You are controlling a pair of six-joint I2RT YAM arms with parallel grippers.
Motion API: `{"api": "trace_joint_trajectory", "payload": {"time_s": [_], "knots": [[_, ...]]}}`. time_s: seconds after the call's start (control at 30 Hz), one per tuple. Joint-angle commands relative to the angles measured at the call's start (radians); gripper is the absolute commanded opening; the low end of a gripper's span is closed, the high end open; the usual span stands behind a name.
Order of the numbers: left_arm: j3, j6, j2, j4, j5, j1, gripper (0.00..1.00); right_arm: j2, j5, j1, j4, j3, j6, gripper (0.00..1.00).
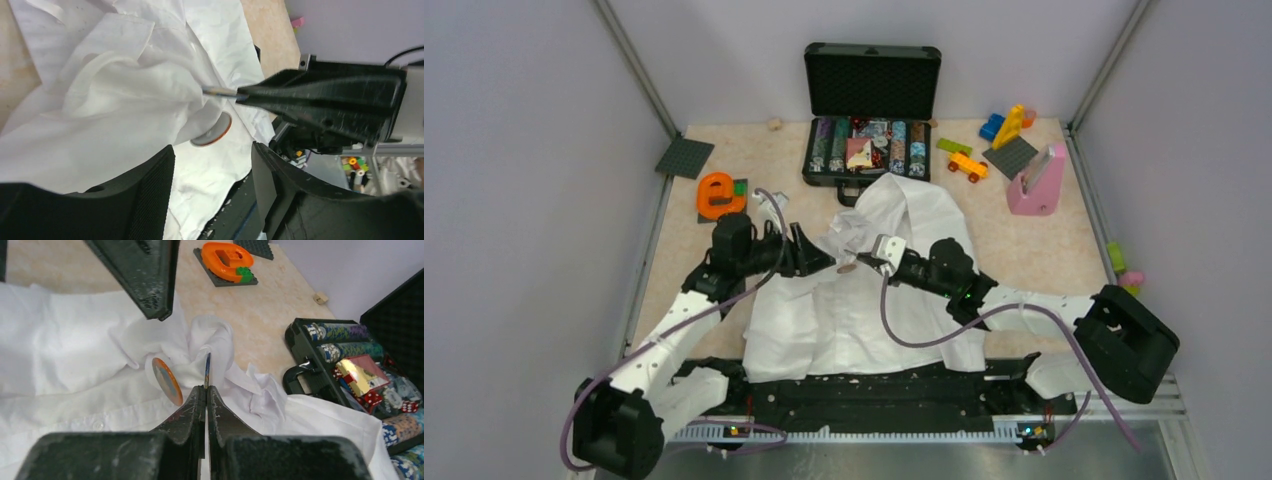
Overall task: Remove the brooch from the garment
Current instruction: Remove the brooch from the clothes.
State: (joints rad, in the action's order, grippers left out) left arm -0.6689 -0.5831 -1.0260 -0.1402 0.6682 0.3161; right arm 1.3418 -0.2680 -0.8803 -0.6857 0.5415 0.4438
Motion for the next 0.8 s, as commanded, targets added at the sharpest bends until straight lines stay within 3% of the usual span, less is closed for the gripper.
{"api": "trace_joint_trajectory", "payload": {"time_s": [0.0, 0.1, 0.2, 0.3, 0.47, 0.57, 0.77], "knots": [[0.119, 0.024, 0.124, 0.291, -0.057, 0.001, 0.62, -0.061, -0.148, 0.097, -0.16, 0.005, -0.256, 0.0], [0.19, 0.031, 0.176, 0.446, -0.06, 0.009, 0.68, -0.067, -0.23, 0.143, 0.008, 0.115, -0.365, 0.0], [0.19, 0.081, 0.19, 0.439, -0.161, 0.022, 0.77, -0.074, -0.228, 0.144, 0.252, 0.218, -0.374, 0.0], [0.206, 0.076, 0.158, 0.529, -0.177, 0.035, 0.8, -0.062, -0.222, 0.165, 0.356, 0.275, -0.463, 0.0], [0.202, 0.122, 0.079, 0.611, -0.25, 0.09, 0.87, -0.077, -0.282, 0.219, 0.347, 0.279, -0.627, 0.0], [0.242, 0.165, 0.076, 0.725, -0.217, 0.116, 0.89, -0.092, -0.285, 0.231, 0.326, 0.27, -0.694, 0.0], [0.243, 0.315, 0.053, 0.714, -0.233, 0.187, 0.91, -0.062, -0.341, 0.241, 0.516, 0.38, -0.733, 0.0]]}}
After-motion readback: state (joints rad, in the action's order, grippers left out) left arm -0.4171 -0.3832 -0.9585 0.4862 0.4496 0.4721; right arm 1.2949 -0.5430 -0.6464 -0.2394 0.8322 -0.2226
